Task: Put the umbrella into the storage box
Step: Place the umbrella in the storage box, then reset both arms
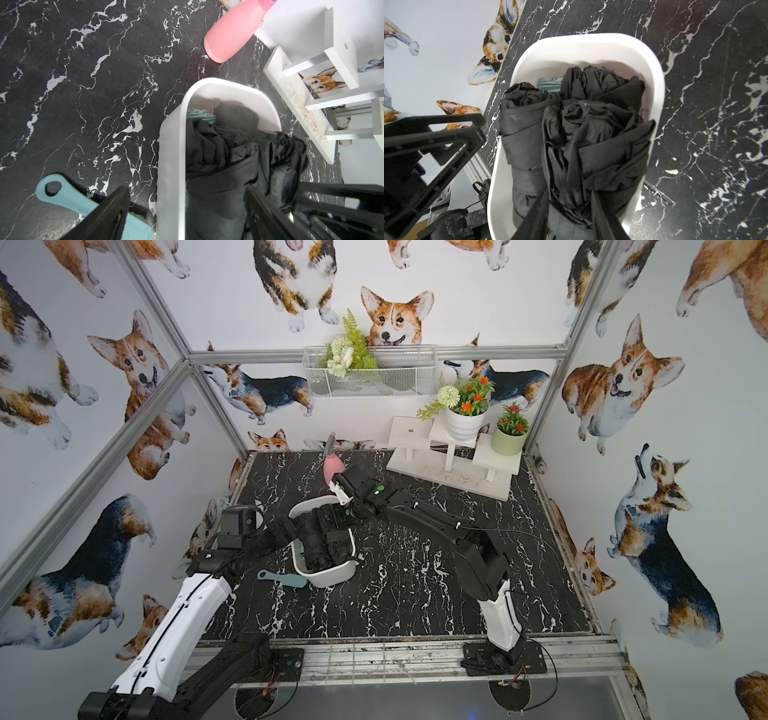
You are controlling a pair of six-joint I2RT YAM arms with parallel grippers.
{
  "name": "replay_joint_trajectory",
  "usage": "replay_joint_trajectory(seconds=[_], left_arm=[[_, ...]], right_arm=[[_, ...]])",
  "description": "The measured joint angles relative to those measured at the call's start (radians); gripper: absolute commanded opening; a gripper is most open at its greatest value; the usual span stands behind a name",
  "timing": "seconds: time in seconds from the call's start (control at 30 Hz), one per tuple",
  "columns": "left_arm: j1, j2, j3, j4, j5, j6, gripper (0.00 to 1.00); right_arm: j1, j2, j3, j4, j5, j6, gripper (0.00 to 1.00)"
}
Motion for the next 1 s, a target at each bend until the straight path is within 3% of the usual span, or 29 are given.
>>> replay_joint_trajectory(seconds=[0.3,0.5,0.67,1.0], left_arm=[[0.0,0.023,0.013,0.001,-0.031,0.0,0.93],[0.002,0.024,0.009,0.056,-0.112,0.004,0.97],[0.037,0.053,-0.019,0.152,-0.226,0.018,0.98],[0.092,0.213,-0.166,0.452,-0.476,0.092,0.99]], right_arm=[[-0.013,0.013,0.012,-0.006,0.0,-0.011,0.39],[-0.074,-0.16,-0.08,0.006,-0.022,-0.035,0.47],[-0.233,-0.364,-0.303,0.089,-0.03,-0.062,0.75],[-0.597,-0.529,-0.727,0.261,-0.035,-0.166,0.99]])
